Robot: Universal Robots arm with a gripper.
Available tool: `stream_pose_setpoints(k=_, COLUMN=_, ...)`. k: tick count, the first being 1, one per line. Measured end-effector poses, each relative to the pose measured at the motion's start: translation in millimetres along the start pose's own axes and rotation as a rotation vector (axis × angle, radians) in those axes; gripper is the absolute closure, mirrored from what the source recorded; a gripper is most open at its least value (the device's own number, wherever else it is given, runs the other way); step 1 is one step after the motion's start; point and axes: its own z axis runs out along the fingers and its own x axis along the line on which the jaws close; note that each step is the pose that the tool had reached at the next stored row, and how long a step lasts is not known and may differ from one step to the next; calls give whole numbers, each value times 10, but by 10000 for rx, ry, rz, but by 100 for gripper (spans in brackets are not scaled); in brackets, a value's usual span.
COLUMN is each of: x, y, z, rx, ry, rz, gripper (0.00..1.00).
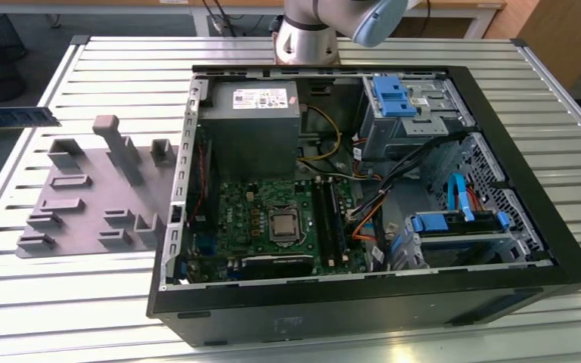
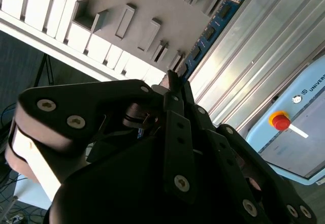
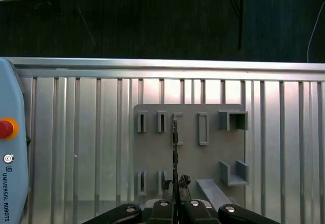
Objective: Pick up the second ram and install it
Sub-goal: 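Pick up the second ram and move it above second insertion slot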
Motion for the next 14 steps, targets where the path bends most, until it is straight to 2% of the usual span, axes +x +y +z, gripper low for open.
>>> stream_pose_setpoints(k=14, x=0, y=-42, z=-3, rx=-1, ry=0, rz=0, gripper=86)
